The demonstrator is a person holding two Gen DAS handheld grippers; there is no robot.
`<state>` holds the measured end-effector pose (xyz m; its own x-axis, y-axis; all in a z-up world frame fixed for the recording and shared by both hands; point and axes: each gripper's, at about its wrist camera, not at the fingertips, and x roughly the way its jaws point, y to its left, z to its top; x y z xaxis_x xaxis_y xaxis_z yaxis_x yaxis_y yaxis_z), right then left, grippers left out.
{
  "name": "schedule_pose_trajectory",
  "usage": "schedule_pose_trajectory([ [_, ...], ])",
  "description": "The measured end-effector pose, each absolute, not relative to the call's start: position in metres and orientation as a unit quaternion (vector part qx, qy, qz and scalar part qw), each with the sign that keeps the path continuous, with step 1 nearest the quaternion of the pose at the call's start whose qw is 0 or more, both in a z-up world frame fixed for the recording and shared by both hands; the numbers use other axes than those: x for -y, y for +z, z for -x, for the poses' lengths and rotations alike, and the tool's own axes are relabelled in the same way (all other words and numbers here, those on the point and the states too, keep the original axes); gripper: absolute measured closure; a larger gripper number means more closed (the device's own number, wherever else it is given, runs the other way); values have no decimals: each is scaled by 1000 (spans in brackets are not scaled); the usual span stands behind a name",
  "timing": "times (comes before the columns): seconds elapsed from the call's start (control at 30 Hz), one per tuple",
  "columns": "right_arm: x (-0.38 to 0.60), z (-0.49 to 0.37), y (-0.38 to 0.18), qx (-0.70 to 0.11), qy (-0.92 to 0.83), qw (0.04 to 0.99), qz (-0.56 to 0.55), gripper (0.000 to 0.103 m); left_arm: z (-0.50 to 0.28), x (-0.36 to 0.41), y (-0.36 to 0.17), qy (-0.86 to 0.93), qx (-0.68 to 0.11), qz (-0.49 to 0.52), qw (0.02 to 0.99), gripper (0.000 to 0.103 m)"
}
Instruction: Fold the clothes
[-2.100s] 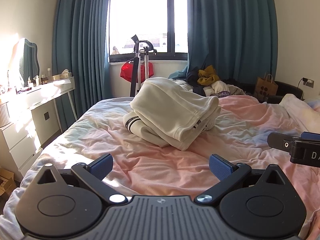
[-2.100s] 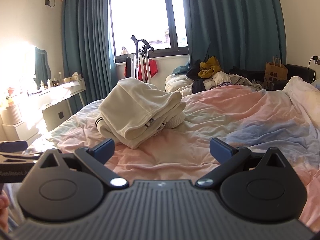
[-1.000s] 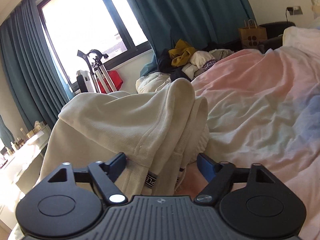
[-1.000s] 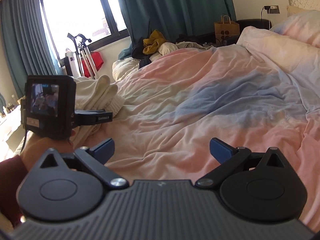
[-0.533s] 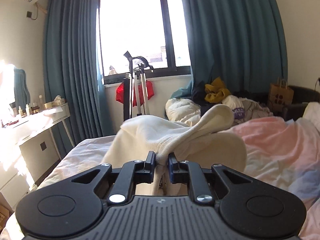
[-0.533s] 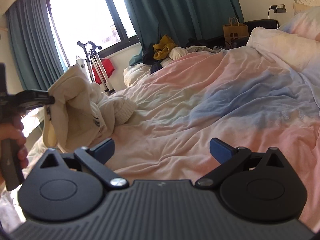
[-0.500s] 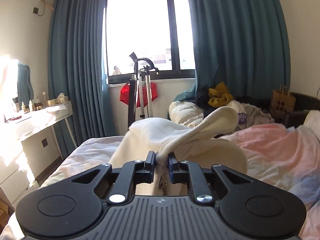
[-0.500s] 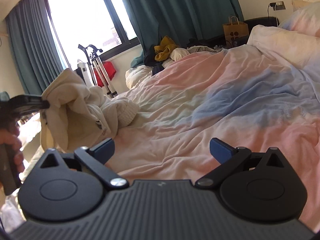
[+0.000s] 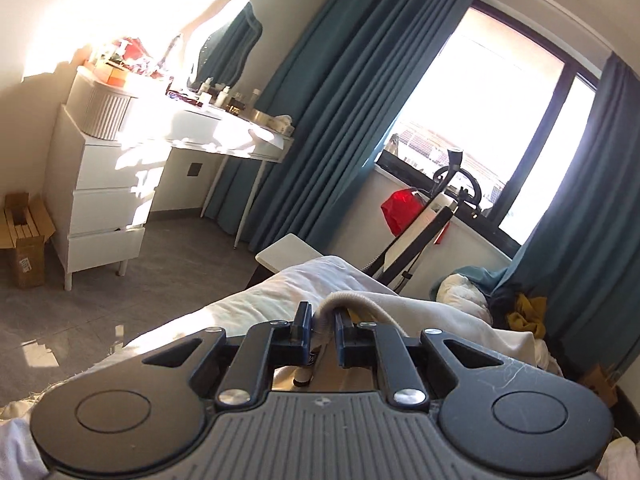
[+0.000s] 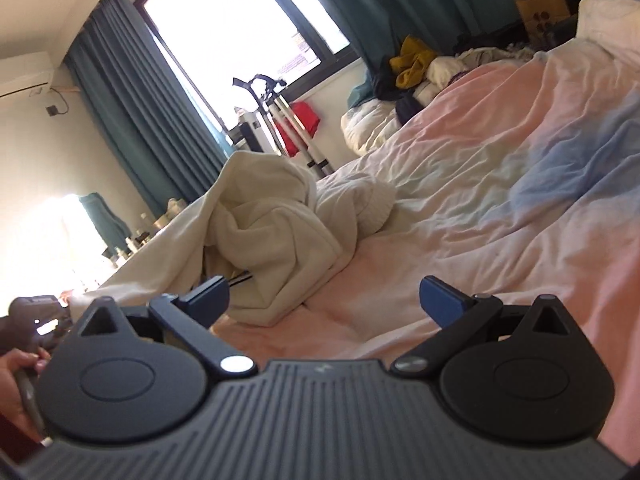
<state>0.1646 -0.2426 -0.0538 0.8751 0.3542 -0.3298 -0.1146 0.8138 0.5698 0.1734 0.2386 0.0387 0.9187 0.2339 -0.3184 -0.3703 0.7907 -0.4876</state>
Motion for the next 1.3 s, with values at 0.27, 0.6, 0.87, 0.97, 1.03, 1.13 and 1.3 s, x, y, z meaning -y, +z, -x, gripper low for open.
schedule_pose_trajectory([
  [0.27,234,-317,-74,-256,106,924,-263,0,-162,-272,9,183,-125,320,921,90],
  [0.6,219,-444,-134,-280,71,891,-352,7,-202,-287,-25,217,-115,327,912,90],
  [0.87,185,-433,-83,-239,64,932,-265,60,-213,-294,-37,212,-121,333,911,91],
  [0.97,184,-412,-45,-208,56,949,-230,62,-207,-293,-35,205,-122,334,912,91],
  [1.03,193,-401,-20,-188,41,957,-219,63,-204,-293,-33,197,-125,341,911,91],
  [1.13,220,-387,18,-148,7,972,-182,63,-202,-292,-29,186,-127,338,914,91],
  [1.3,304,-376,66,-107,-77,978,-161,63,-203,-288,-25,163,-125,335,920,91],
])
